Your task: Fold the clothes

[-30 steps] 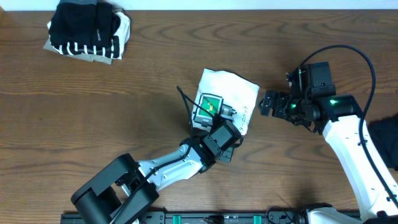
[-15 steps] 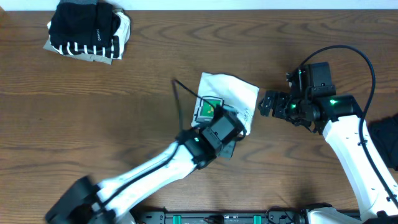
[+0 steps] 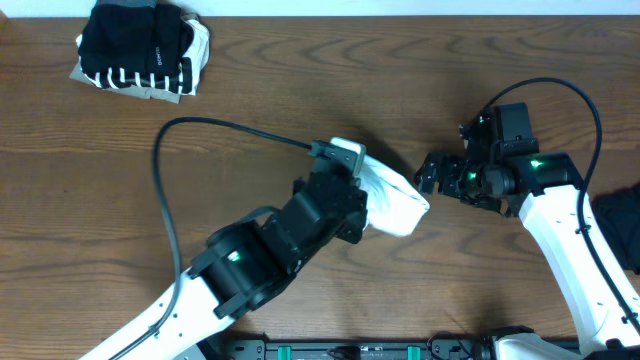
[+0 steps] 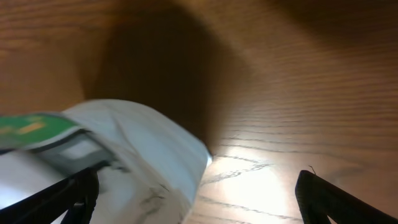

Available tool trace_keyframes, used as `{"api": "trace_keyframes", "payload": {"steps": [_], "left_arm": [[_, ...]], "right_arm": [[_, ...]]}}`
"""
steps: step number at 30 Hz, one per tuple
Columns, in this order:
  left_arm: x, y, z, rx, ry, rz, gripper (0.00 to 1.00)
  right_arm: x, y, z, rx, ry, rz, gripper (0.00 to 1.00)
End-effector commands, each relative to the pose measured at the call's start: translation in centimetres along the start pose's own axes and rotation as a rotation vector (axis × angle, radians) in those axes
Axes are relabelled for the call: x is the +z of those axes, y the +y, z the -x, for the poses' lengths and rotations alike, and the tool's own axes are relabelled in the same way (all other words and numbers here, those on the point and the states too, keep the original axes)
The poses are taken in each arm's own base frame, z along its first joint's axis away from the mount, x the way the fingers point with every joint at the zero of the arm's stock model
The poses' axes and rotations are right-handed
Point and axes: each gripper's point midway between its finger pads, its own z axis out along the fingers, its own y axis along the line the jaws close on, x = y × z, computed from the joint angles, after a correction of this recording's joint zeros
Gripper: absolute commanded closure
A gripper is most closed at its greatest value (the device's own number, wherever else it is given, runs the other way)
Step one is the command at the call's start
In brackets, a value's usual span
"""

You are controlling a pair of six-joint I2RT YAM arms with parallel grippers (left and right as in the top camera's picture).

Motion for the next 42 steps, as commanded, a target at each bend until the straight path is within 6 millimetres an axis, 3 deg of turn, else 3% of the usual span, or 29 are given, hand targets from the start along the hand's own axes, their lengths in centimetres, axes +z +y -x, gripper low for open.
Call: {"api": "trace_keyframes", "payload": {"steps": [1,9,16,21,29,42], "left_arm": [[-2.3,1.5,2.6,0.017,-0.116,0.073,0.94],[-5.6,5.8,5.7,-0.022,-0.303,0.304,0.94],[-5.8,6.3,5.9,-0.006,-0.313,0.338,0.94],[-5.2,6.4,5.5,0.006,-0.291,0.35,0.94],[-4.3,5.4,4.7,0.007,-0.243,0.292,0.94],[-6.4,3.7,6.1,-0.017,-0.275,0.182,0.94]], "right_arm": [[-0.8,1.5,-0.2,-0.007,0.008,0.09,0.01],[-2.2,2.3,-0.3,-0.023,-0.025,0.129,0.01],[-2.7,3.2,-0.7,-0.032,-0.016,0.172,0.01],[-2.4,5.0,-1.8,-0.074,0.016,0.215,0.01],[0.7,8.4,-2.2,-0.075,0.045,0.221,0.01],[6.3,13.3,-2.5,-0.024,0.122,0.321,0.02]]}}
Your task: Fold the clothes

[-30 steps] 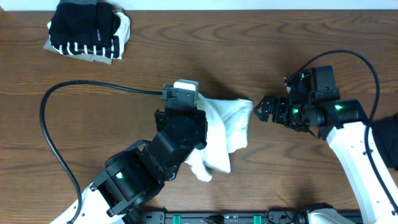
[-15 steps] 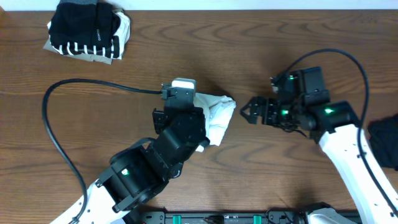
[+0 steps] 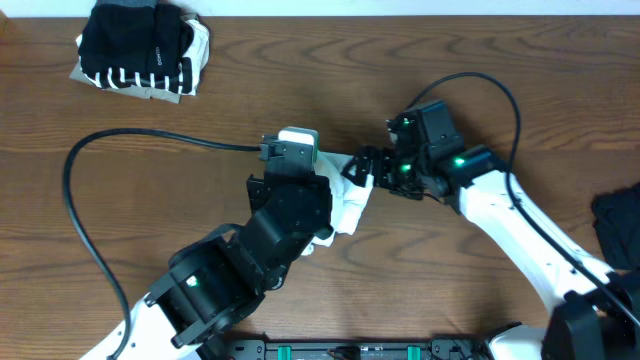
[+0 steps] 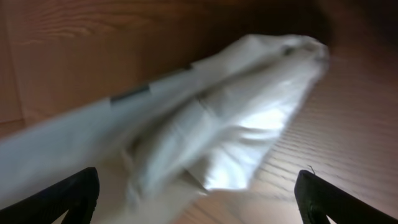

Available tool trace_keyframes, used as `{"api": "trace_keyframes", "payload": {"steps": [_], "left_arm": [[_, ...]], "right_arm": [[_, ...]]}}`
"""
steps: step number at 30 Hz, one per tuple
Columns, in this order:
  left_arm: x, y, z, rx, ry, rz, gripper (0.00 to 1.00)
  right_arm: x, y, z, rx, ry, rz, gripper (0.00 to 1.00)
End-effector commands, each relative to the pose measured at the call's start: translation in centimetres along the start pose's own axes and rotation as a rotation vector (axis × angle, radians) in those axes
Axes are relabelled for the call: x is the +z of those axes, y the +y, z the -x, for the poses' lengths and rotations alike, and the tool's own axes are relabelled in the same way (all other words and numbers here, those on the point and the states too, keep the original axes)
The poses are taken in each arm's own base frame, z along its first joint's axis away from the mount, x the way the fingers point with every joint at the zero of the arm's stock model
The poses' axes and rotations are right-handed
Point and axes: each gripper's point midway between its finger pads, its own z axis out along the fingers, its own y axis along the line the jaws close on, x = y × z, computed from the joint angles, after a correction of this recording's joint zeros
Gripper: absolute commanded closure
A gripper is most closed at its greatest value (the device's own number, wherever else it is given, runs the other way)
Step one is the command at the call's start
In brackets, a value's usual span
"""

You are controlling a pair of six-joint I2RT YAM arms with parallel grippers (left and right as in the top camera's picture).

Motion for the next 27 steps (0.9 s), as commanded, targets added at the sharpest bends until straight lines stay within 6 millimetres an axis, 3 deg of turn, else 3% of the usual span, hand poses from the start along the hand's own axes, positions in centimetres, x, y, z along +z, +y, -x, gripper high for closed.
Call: {"api": "trace_keyframes", "payload": {"steps": [1,9,11,13,19,23,27], "left_arm": [[-1.6,-0.8,2.0,-0.03,-0.038,-0.07,0.94],[-1.6,-1.0,2.0,-0.03,-0.034,-0.081,0.94],[-1.6,-1.0,2.0,-0.03,-0.035,-0.082,0.94],[-1.8,-1.1,2.3,-0.033,-0.039,-0.085,0.94],[-2.8,-1.6,3.4,-0.038,-0.044,-0.123,0.94],[-3.5,-1.5,4.1,-0.035,-0.051,-0.125,0.94],[-3.7,-0.9,4.9,-0.03,-0.075,-0.09,0.94]], "right_arm": [[1.3,1.3,-0.6,0.04,0.038,0.042,0.02],[3.9,2.0,-2.1,0.057,0.096,0.043,0.04],[4.3,1.8,-2.3,0.059,0.105,0.032,0.1],[4.5,1.5,-2.3,0.061,0.105,0.023,0.27],[4.6,0.8,-1.9,0.066,0.081,-0.012,0.99],[3.9,-0.7,-1.3,0.097,0.058,-0.063,0.99],[1.1,-3.4,0.0,0.16,0.004,-0.141,0.99]]}}
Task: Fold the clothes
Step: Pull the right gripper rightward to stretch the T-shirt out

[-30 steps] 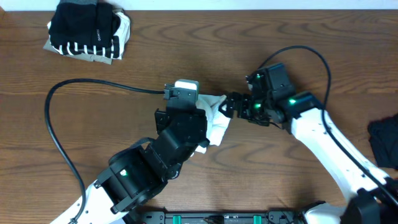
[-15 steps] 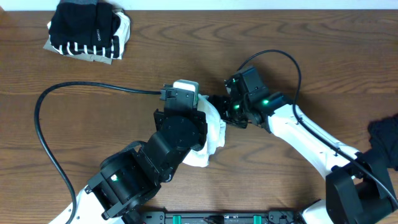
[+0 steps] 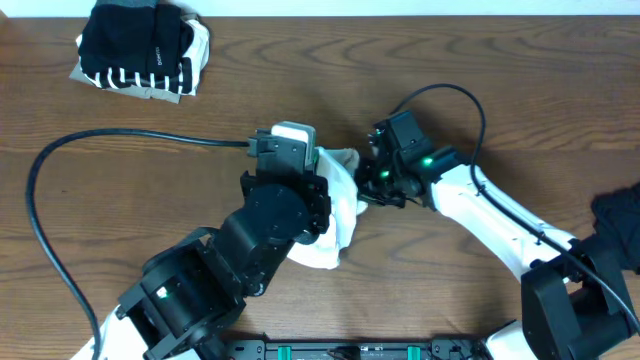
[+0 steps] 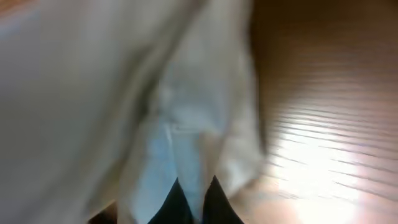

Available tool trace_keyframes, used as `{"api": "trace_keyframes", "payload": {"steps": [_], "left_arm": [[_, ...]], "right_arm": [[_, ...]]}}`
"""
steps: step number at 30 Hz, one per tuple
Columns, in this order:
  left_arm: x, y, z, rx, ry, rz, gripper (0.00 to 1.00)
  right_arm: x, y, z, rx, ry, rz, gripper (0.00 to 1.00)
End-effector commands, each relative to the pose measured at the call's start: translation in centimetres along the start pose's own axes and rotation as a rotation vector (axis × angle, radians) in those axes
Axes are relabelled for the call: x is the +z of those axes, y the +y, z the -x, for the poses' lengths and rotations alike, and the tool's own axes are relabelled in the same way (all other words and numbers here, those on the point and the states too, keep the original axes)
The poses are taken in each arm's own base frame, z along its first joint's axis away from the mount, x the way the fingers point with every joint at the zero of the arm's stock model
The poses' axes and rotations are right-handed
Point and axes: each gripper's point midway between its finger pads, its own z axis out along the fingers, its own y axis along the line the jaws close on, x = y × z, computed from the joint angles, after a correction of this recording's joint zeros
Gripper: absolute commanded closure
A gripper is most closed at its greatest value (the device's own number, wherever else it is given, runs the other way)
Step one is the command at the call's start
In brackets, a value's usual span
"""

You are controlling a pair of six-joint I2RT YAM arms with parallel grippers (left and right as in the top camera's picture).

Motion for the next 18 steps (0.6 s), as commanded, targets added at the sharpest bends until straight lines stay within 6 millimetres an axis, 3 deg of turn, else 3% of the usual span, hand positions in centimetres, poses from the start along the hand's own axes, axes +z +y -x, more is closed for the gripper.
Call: {"api": "trace_keyframes", "payload": {"steps": [1,10,14,18], "left_arm": [[-1.2,0.9,2.1,0.004,-0.068,0.044,0.94],[-0.4,2.7,1.5,0.038,-0.056,0.169,0.94],[0.5,2.5,1.0,0.052,-0.034,0.18,0.94],[1.2,2.4,0.5,0.064,-0.016,0.189,0.94]], "right_arm": [[-3.5,-2.0,2.6,0.041,-0.122,-0.05,0.99],[-13.6,-8.2,5.8,0.133,-0.338,-0.1,0.99],[-16.8,-12.0,6.2,0.224,-0.402,-0.157,0.99],[-18.6,-15.6,6.1,0.326,-0.428,-0.205,0.99]]}}
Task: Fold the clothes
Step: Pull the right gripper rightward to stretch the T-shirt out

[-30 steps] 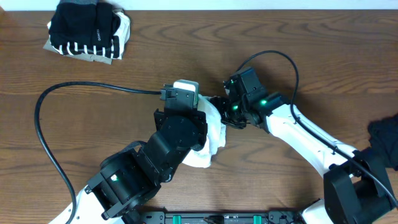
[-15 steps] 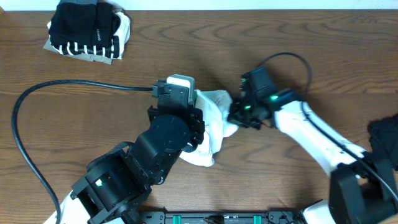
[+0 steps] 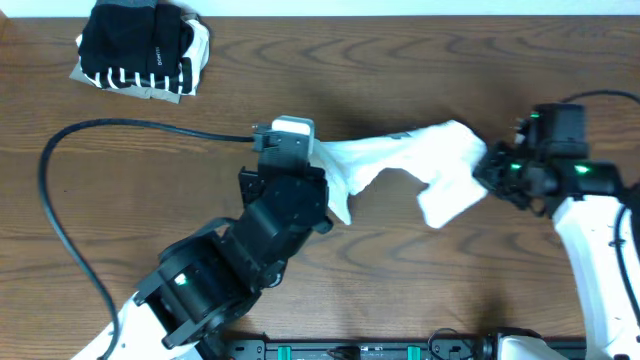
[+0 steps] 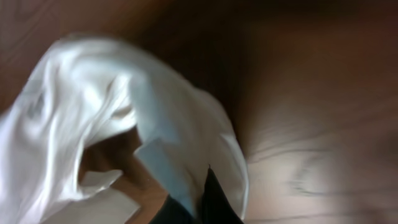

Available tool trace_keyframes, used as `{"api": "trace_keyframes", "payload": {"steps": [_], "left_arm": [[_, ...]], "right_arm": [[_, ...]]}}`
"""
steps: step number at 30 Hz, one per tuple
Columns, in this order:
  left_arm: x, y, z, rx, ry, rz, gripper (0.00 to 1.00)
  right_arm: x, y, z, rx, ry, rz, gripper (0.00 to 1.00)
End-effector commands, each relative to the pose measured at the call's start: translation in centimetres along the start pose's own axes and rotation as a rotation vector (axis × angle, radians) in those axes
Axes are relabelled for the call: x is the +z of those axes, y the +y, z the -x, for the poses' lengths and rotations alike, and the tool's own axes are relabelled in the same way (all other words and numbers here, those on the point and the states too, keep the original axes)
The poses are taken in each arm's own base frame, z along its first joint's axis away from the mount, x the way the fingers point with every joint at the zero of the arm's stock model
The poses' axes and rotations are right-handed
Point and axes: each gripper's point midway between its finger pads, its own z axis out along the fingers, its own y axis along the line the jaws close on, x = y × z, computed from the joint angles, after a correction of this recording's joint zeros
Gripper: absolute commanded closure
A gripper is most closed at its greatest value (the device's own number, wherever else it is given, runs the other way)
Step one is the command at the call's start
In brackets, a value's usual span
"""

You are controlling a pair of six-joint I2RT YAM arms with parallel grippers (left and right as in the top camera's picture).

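Observation:
A white garment (image 3: 400, 155) hangs stretched in the air between my two grippers, with a loose fold (image 3: 445, 200) drooping near its right end. My left gripper (image 3: 325, 185) sits mid-table, mostly hidden under its own wrist, and the cloth's left end comes out of it pulled tight. At the cloth's right end my right gripper (image 3: 484, 172) is shut on it. The right wrist view shows the dark fingers (image 4: 211, 199) pinched together on a white edge of the garment (image 4: 93, 106), with the wooden table (image 4: 311, 124) behind.
A stack of folded clothes (image 3: 145, 50), black with white stripes, lies at the far left corner of the table. The left arm's black cable (image 3: 130, 128) loops over the table's left half.
My right gripper, shut on the garment's edge, was close beside the left gripper at mid-table and is now far to the right. The bunched cloth is now drawn out between the two.
At first my left gripper held the bunched white garment and my right gripper stood open to its right. Then both were further left, the right one open at the cloth. Then it was shut on an edge, and now the cloth is spread between them.

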Motion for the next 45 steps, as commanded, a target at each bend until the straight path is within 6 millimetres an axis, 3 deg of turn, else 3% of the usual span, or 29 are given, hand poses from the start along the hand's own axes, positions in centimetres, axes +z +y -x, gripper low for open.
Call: {"api": "trace_keyframes", "payload": {"steps": [1,9,20,27,32,42,43,45], "left_arm": [[-0.1,0.3,1.1,0.001,-0.026,0.031,0.94],[-0.2,3.0,0.4,0.046,-0.019,0.178,0.94],[0.1,3.2,-0.4,0.015,0.008,0.194,0.94],[0.9,3.4,-0.7,-0.013,0.02,0.216,0.94],[3.4,4.7,-1.8,-0.013,0.071,0.302,0.94],[10.2,6.2,-6.0,0.033,0.222,0.437,0.93],[10.7,6.1,-6.6,0.035,0.244,0.433,0.92],[11.4,5.5,-7.9,0.037,0.299,0.399,0.74]], "right_arm": [[-1.1,-2.3,1.7,0.024,-0.052,-0.046,0.99],[-2.3,-6.6,4.0,0.149,-0.121,-0.129,0.99],[-2.8,-8.6,4.9,0.17,-0.18,-0.225,0.99],[-3.0,-8.2,6.2,0.167,-0.23,-0.205,0.92],[-3.0,-7.8,7.0,0.16,-0.26,-0.19,0.83],[-0.6,-8.5,7.4,0.17,-0.21,-0.211,0.85],[-0.4,-8.6,7.3,0.172,-0.198,-0.217,0.85],[-0.1,-8.8,7.1,0.167,-0.185,-0.224,0.77]]}}
